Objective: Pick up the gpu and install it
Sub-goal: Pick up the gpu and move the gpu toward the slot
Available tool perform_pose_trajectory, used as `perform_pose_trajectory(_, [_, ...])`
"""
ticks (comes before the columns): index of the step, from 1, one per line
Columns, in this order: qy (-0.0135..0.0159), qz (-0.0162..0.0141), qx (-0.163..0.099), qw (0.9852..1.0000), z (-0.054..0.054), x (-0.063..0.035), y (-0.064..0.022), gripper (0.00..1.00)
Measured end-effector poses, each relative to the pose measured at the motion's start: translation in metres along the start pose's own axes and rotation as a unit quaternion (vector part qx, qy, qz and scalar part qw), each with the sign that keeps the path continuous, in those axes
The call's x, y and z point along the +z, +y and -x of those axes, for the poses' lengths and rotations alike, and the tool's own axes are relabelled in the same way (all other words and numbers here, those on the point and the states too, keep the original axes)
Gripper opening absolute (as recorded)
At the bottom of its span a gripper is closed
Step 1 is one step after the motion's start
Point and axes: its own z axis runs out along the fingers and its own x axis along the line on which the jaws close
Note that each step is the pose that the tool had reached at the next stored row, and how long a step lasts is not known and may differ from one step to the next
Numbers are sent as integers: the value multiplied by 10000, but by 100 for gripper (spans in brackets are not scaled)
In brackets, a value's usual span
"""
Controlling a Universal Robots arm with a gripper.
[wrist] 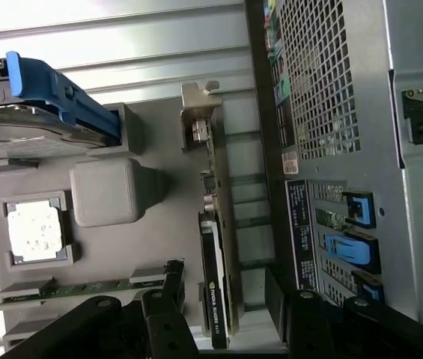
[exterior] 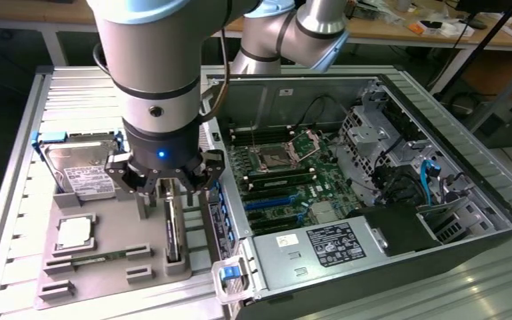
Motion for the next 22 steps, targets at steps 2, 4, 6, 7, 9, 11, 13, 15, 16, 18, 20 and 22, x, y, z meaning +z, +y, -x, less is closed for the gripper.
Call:
perform_pose_trajectory(2, [0, 0, 0, 10000, 0, 43, -16, 56])
perform_pose_trajectory(4, [0, 0, 1, 10000, -3, 78, -25, 56])
perform_pose_trajectory(6, [0, 0, 0, 10000, -9, 113, -30, 56])
perform_pose_trajectory(7, [-1, 1, 0, 10000, -14, 131, -32, 56])
perform_pose_trajectory(9, [-2, 0, 0, 10000, -26, 169, -35, 56])
perform_pose_trajectory(11, [-3, 1, 0, 10000, -35, 200, -38, 56])
perform_pose_trajectory(13, [-4, 1, -1, 10000, -39, 220, -41, 56])
perform_pose_trajectory(15, [-3, 0, 0, 10000, -41, 222, -41, 56])
perform_pose_trajectory(16, [-3, 0, 0, 10000, -40, 222, -41, 56])
perform_pose_trajectory(18, [-5, 1, 0, 10000, -44, 246, -42, 56])
perform_pose_trajectory(20, [-4, -3, 0, 10000, -51, 272, -44, 56])
perform_pose_trajectory(22, [-5, -9, 0, 10000, -72, 304, -49, 56])
